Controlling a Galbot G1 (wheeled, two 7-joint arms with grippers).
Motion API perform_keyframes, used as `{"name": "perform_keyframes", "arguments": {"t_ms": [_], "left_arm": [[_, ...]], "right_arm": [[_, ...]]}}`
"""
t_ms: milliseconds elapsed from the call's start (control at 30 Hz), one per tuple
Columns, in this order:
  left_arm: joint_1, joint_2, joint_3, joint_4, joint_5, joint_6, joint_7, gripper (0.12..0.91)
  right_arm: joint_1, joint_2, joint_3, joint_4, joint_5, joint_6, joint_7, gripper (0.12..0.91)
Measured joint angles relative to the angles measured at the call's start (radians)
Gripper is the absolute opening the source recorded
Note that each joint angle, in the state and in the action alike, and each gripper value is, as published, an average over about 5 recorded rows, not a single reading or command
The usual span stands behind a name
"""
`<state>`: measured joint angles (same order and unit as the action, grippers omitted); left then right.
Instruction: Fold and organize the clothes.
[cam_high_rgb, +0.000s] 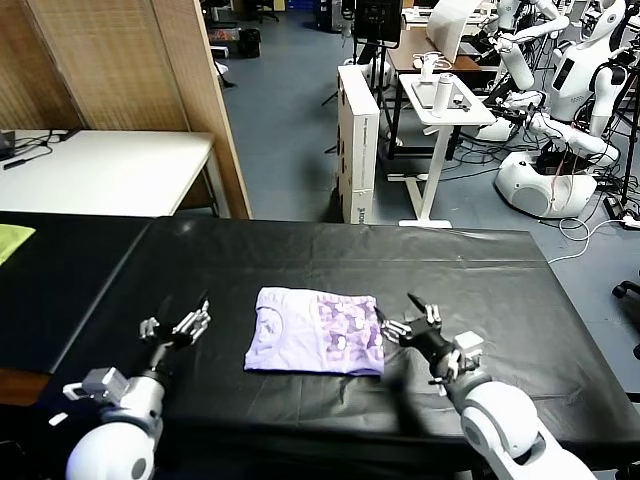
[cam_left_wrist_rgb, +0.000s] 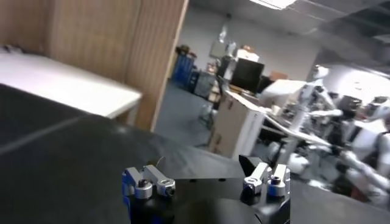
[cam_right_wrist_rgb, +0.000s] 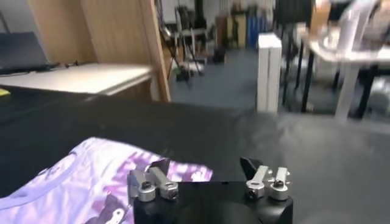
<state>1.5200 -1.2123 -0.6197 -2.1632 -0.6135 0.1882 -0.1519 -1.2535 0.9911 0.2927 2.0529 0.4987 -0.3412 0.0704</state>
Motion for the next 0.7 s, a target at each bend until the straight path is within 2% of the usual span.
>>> {"name": "perform_keyframes", "arguments": {"t_ms": [100, 167, 233, 400, 567, 700], "left_arm": [[0.022, 0.041, 0.001, 0.003, -0.002, -0.047, -0.001, 0.907], [0.037, 0.066, 0.001, 0.003, -0.006, -0.062, -0.008, 0.907], [0.054, 0.085, 0.000, -0.003, -0.015, -0.053, -0.026, 0.907], [0.102, 0.113, -0.008, -0.028, -0.027, -0.018, -0.075, 0.907], [0.180, 0.120, -0.010, -0.045, 0.010, -0.041, -0.092, 0.907], [0.242, 0.118, -0.009, -0.054, 0.035, -0.061, -0.089, 0.907]], "right_arm": [[-0.029, -0.003, 0.022, 0.012, -0.062, 0.058, -0.025, 0.905], [-0.052, -0.001, 0.040, 0.016, -0.089, 0.087, -0.034, 0.907], [-0.077, 0.004, 0.059, 0.019, -0.106, 0.108, -0.032, 0.907], [-0.149, 0.025, 0.107, 0.039, -0.147, 0.155, 0.003, 0.907], [-0.258, 0.061, 0.164, 0.070, -0.185, 0.200, 0.007, 0.907], [-0.348, 0.094, 0.190, 0.097, -0.213, 0.242, 0.014, 0.907]]}}
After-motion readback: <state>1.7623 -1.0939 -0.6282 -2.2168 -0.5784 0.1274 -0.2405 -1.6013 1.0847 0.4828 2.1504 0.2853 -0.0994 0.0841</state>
